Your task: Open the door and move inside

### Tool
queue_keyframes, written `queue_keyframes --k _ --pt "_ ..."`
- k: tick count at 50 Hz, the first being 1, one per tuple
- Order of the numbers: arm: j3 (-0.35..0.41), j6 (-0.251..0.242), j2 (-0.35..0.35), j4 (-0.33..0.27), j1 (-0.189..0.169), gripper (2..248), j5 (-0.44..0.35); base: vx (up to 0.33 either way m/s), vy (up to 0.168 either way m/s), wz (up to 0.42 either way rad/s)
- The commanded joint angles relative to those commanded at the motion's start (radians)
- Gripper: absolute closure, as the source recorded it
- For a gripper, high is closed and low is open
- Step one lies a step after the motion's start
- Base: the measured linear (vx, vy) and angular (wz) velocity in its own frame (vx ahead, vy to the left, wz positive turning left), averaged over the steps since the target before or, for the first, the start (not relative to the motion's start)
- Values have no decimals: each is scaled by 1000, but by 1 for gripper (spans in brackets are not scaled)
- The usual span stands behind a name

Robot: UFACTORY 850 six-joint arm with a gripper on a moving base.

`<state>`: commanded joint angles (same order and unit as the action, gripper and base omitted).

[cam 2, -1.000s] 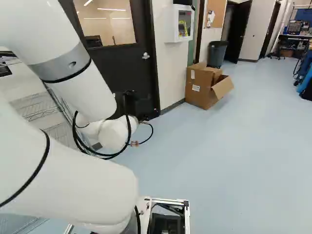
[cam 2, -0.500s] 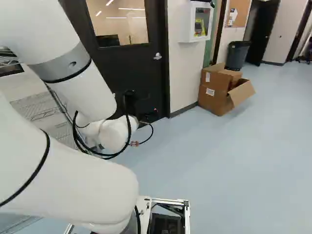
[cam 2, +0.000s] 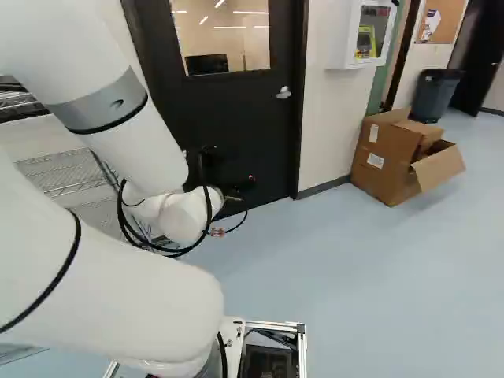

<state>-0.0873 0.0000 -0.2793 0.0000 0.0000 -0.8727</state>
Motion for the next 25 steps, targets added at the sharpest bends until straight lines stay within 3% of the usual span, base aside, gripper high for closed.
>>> queue_keyframes --k 17,25 --pt "0 0 0 0 0 3 0 218 -17 322" --pt "0 0 0 0 0 3 0 255 -87 65"
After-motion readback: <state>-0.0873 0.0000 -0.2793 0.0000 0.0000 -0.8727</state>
